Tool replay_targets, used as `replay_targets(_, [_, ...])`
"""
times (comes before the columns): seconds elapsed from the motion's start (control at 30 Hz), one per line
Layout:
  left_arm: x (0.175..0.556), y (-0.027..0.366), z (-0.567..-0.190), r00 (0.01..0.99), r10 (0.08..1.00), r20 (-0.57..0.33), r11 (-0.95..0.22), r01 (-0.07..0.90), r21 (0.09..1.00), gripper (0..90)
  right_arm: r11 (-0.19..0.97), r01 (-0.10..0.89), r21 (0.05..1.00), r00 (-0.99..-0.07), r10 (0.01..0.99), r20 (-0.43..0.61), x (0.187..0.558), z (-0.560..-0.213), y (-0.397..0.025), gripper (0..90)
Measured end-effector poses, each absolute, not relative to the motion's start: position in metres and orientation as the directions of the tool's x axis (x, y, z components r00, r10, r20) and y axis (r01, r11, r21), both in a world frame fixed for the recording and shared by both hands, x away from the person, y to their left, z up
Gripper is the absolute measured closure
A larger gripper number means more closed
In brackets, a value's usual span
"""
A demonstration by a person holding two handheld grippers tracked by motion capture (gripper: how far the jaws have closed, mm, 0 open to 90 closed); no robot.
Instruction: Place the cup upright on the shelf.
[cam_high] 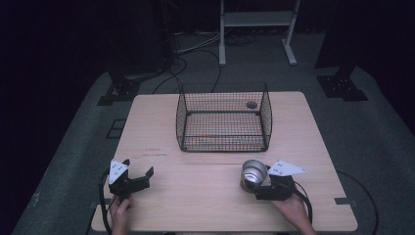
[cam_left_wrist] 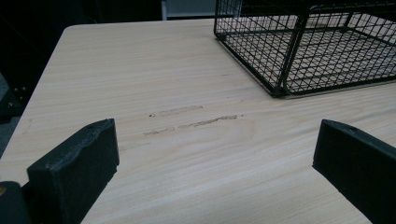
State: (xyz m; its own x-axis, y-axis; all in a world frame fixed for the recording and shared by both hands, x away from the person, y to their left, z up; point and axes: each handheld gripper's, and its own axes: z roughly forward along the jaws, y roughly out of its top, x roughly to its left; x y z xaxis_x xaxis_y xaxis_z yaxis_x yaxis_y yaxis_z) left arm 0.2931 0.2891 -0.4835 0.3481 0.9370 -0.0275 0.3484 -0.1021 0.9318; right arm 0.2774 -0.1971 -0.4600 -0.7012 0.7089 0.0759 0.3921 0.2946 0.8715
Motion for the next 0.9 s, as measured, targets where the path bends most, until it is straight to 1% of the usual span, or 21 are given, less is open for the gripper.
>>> replay_targets(0.37, [0.293, 0.289, -0.484, 0.346, 0.938, -0.03, -0.098, 0.348, 0.932, 0.0, 0.301, 0.387, 0.872, -0.717, 0.692, 0.08, 0.285, -0.442, -0.202, 17.9])
replay_targets(0.47, [0.293, 0.289, -0.484, 0.347, 0.938, -0.028, -0.101, 0.349, 0.932, 0.0, 0.308, 0.376, 0.874, -0.722, 0.688, 0.068, 0.288, -0.433, -0.204, 17.9])
replay_targets(0.63, [0.293, 0.289, -0.484, 0.346, 0.938, -0.028, -0.101, 0.35, 0.931, 0.0, 0.298, 0.377, 0.877, -0.728, 0.68, 0.082, 0.293, -0.424, -0.205, 17.9])
replay_targets(0.9, [0.293, 0.289, -0.484, 0.347, 0.937, -0.028, -0.102, 0.348, 0.932, 0.0, 0.317, 0.368, 0.874, -0.751, 0.655, 0.079, 0.305, -0.405, -0.203, 17.9])
